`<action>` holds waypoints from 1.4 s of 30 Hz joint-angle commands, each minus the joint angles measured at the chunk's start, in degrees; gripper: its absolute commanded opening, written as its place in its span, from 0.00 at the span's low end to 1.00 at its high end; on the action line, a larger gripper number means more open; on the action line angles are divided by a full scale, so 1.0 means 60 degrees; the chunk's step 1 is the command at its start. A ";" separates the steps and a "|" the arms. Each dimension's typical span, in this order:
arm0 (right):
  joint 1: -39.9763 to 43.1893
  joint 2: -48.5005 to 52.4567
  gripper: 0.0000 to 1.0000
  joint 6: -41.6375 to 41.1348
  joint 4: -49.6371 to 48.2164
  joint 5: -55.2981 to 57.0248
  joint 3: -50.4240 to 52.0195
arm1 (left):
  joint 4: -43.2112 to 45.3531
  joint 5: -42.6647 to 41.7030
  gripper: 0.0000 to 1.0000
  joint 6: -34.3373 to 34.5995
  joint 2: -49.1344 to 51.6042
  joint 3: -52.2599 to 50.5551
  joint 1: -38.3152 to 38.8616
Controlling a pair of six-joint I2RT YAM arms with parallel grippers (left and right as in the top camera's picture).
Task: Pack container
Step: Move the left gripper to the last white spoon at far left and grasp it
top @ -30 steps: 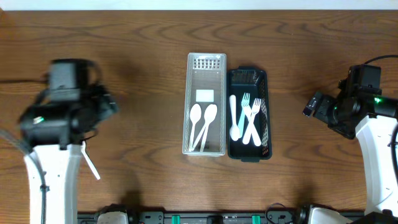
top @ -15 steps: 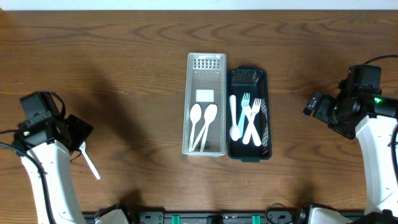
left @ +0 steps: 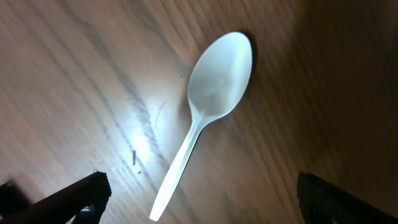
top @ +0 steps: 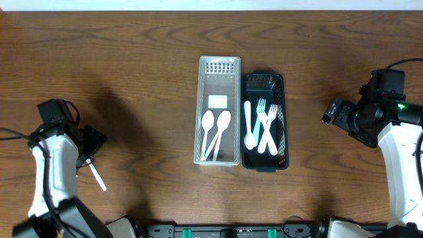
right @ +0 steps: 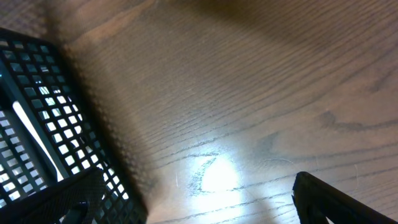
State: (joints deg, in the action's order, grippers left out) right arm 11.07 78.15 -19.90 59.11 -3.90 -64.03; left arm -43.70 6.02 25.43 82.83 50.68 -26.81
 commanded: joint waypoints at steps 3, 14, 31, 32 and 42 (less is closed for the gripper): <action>0.0080 -0.0087 0.99 0.0193 0.0022 -0.0029 -0.0004 | 0.0306 -0.0448 0.98 -0.0306 0.1049 -0.0036 -0.0138; 0.0080 -0.0087 0.99 0.0226 0.0047 -0.0029 -0.0004 | 0.0874 -0.1169 0.98 -0.0736 0.2637 -0.0036 -0.0794; 0.0080 -0.0087 0.99 0.0226 0.0084 -0.0029 -0.0004 | 0.1406 -0.1184 0.99 -0.0736 0.3468 -0.0375 -0.0823; 0.0080 -0.0087 0.99 0.0226 0.0084 -0.0029 -0.0004 | 0.1461 -0.1184 0.99 -0.0736 0.3468 -0.0437 -0.0823; 0.0080 -0.0087 0.99 0.0226 0.0087 -0.0029 -0.0004 | 0.1508 -0.1191 0.54 -0.0729 0.3468 -0.0623 -0.0823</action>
State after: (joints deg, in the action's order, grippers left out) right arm 11.07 78.15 -19.64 59.51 -3.92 -64.03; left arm -34.44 -2.66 21.04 98.48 51.18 -31.68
